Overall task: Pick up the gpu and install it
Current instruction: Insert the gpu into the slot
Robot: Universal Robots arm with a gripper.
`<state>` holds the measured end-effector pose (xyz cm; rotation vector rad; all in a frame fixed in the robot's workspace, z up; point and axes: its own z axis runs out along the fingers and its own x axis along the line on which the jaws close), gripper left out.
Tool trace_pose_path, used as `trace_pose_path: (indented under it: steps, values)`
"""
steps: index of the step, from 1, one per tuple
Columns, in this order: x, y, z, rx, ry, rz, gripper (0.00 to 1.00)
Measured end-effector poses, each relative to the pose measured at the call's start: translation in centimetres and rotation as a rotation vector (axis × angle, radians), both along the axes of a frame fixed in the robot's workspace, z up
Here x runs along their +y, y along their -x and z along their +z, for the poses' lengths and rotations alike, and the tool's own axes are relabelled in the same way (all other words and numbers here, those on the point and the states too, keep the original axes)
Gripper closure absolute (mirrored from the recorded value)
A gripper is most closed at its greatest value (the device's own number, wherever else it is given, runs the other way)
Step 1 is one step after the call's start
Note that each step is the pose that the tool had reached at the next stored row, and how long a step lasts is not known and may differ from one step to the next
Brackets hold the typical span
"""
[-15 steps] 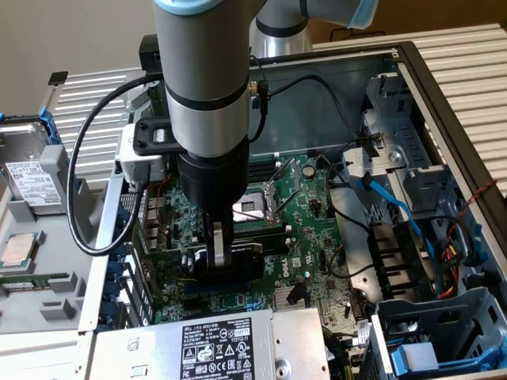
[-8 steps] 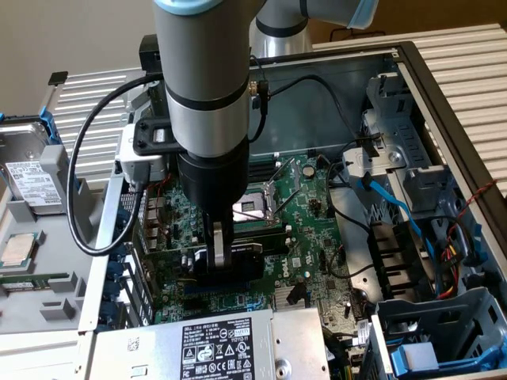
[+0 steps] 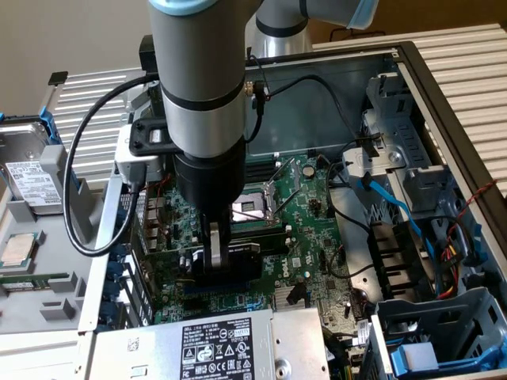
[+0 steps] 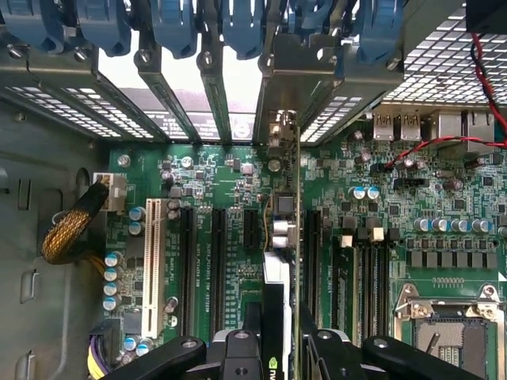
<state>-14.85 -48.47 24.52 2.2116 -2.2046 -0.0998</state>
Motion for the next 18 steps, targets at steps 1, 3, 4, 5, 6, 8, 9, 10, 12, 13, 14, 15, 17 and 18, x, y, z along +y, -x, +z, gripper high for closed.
trace_pose_path:
  steps: [1, 3, 4, 5, 6, 8, 9, 10, 12, 13, 14, 15, 17, 18]
  values:
    - [0.01, 0.03, -0.02, 0.0, 0.0015, 0.0, 0.73]
    - [0.01, 0.03, -0.11, 0.0001, 0.0065, 0.0, 0.73]
    - [0.01, 0.04, -0.19, 0.0003, 0.01, 0.0, 0.73]
    - [0.02, 0.04, -0.29, 0.0004, 0.013, 0.0, 0.73]
    - [0.01, 0.04, -0.41, 0.0005, 0.0155, 0.0, 0.73]
    - [0.01, 0.04, -0.6, 0.0004, 0.0174, 0.0, 0.73]
    - [0.02, 0.04, -0.64, 0.0002, 0.0178, 0.0, 0.73]
    - [0.03, 0.04, -0.64, 0.0002, 0.0179, 0.0, 0.73]
    - [0.03, 0.04, -0.66, 0.0, 0.0176, 0.0, 0.73]
    - [0.03, 0.04, -0.66, 0.0, 0.0176, 0.0, 0.73]
    - [0.04, 0.04, -0.65, 0.0, 0.0178, 0.0, 0.73]
    - [0.05, 0.04, -0.64, 0.0001, 0.0179, 0.0, 0.73]
    - [0.14, 0.02, -0.45, 0.0019, 0.0209, 0.0, 0.73]
    - [0.19, 0.02, -0.42, 0.002, 0.0212, 0.0, 0.73]
